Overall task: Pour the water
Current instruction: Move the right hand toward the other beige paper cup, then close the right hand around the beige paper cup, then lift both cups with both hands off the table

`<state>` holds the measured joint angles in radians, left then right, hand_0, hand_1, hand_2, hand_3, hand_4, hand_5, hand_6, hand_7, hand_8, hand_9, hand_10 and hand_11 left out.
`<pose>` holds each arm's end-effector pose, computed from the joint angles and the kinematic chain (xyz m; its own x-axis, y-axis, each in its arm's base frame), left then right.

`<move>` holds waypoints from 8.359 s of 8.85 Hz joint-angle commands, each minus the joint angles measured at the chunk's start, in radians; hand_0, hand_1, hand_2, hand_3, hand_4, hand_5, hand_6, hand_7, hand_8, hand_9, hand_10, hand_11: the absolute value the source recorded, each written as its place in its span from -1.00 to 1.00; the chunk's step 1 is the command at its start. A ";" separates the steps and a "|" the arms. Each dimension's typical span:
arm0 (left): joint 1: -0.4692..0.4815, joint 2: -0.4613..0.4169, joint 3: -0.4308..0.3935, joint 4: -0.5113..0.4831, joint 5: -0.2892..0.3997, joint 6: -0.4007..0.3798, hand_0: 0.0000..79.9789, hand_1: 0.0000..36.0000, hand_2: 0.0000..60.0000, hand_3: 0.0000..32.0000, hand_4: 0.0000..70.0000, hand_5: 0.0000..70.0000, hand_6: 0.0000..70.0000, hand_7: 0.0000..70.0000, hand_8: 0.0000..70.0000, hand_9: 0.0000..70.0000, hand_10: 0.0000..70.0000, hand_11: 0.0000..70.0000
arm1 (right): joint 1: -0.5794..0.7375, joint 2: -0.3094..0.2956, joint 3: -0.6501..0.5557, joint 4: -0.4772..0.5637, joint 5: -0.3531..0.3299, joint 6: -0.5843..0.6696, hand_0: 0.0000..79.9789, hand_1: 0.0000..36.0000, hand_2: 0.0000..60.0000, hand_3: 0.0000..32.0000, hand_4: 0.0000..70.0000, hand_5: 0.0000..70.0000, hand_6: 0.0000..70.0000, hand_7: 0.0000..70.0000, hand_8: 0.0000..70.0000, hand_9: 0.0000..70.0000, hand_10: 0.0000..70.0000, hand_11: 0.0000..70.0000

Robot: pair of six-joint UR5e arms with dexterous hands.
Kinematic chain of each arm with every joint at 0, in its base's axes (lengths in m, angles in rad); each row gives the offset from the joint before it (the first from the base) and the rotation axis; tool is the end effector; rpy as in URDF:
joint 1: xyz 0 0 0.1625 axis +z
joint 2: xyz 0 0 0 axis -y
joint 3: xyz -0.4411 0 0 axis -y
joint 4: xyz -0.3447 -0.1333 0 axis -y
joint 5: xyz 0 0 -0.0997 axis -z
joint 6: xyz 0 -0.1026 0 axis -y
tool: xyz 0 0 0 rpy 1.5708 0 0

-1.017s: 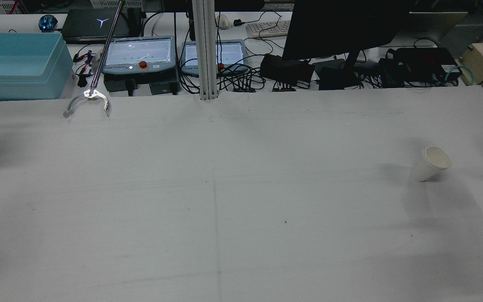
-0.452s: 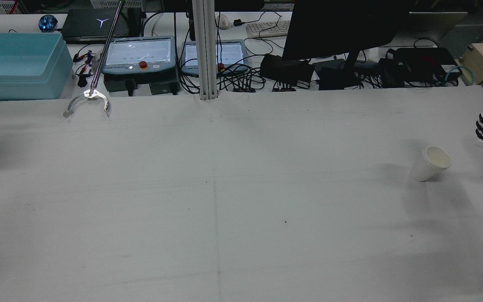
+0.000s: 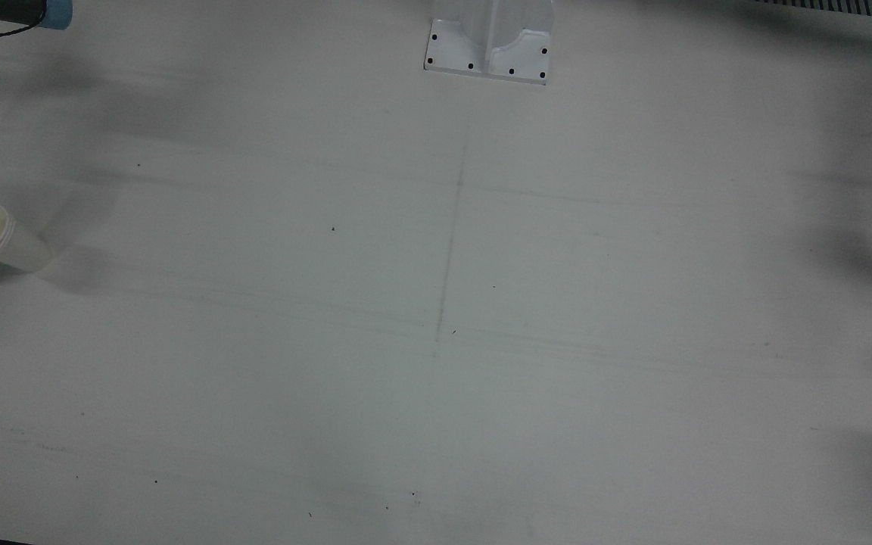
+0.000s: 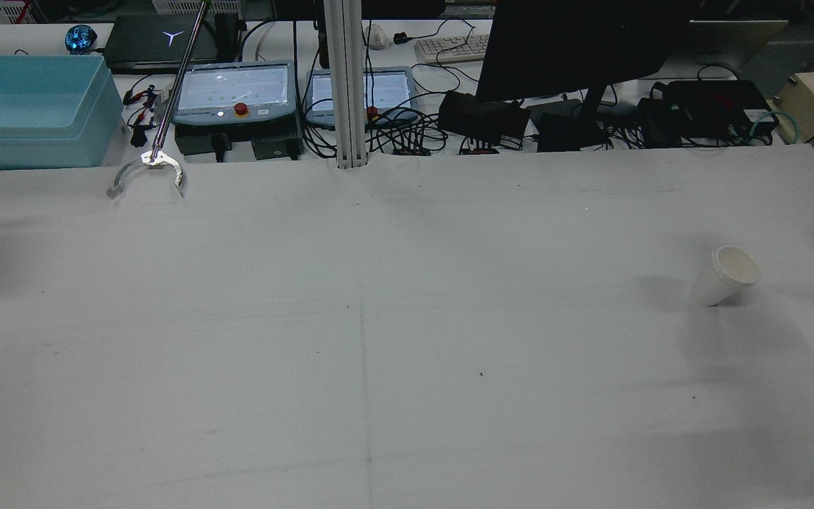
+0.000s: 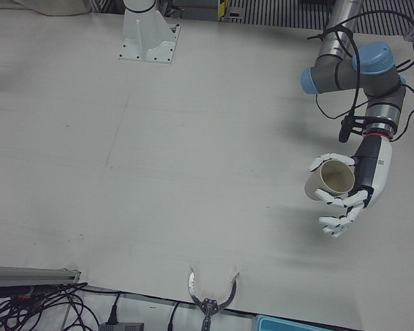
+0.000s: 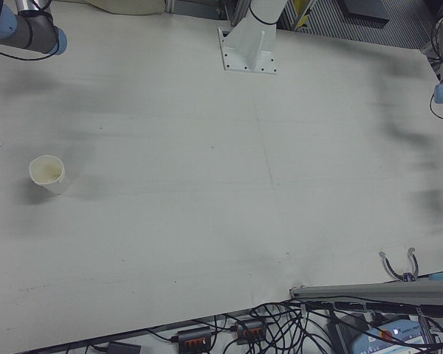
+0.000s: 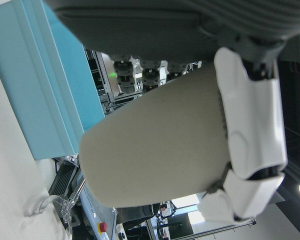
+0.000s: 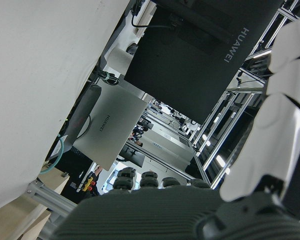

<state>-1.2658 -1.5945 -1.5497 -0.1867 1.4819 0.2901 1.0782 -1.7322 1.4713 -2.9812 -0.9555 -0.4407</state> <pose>0.0066 -0.4952 0.6813 -0.9516 -0.1556 -0.2649 0.2251 0.2338 -0.9459 0.0110 -0.3867 0.7944 -0.8762 -0.0707 0.4768 -0.4657 -0.1311 -0.8752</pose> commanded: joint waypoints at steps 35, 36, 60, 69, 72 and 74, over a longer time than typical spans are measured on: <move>0.008 0.071 -0.047 0.001 0.003 0.029 0.41 1.00 1.00 -1.00 0.71 1.00 -0.50 -0.05 -0.56 -0.35 -0.76 -0.58 | -0.416 0.126 -0.174 0.065 0.333 0.108 0.17 -0.05 -0.38 -1.00 -1.00 -1.00 -1.00 -1.00 -0.96 -0.89 -0.88 -0.78; 0.008 0.071 -0.038 -0.006 0.003 0.029 0.41 1.00 1.00 -1.00 0.71 1.00 -0.50 -0.05 -0.56 -0.34 -0.76 -0.58 | -0.414 0.126 -0.175 0.065 0.333 0.108 0.18 -0.05 -0.38 -1.00 -1.00 -1.00 -1.00 -1.00 -0.96 -0.88 -0.88 -0.78; -0.001 0.085 -0.036 -0.033 0.004 0.017 0.41 1.00 1.00 -1.00 0.68 1.00 -0.53 -0.08 -0.58 -0.37 -0.78 -0.61 | -0.408 0.120 -0.063 0.057 0.340 0.114 0.26 -0.14 -0.04 -1.00 0.51 1.00 -0.49 -0.26 -0.45 -0.17 -0.44 -0.18; 0.014 0.010 -0.157 0.094 0.122 0.049 0.43 1.00 1.00 -1.00 0.75 1.00 -0.49 -0.03 -0.56 -0.36 -0.78 -0.61 | -0.201 0.184 0.185 -0.097 0.251 0.002 0.27 -0.09 -0.09 -1.00 0.49 1.00 -0.46 -0.20 -0.53 -0.27 -0.53 -0.30; 0.046 -0.148 -0.174 0.165 0.202 0.164 0.43 1.00 1.00 -1.00 0.76 1.00 -0.49 -0.03 -0.57 -0.37 -0.78 -0.61 | -0.190 0.188 0.214 -0.101 0.251 0.002 0.28 -0.06 -0.10 -1.00 0.47 1.00 -0.47 -0.19 -0.56 -0.32 -0.58 -0.37; 0.063 -0.220 -0.184 0.214 0.202 0.167 0.43 1.00 1.00 -1.00 0.76 1.00 -0.49 -0.03 -0.56 -0.36 -0.77 -0.60 | -0.199 0.194 0.248 -0.139 0.251 0.000 0.29 -0.05 -0.10 -1.00 0.43 1.00 -0.48 -0.20 -0.57 -0.33 -0.58 -0.38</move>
<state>-1.2285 -1.7328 -1.7238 -0.0225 1.6774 0.4359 0.8858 -1.5458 1.6849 -3.0821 -0.7038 -0.4389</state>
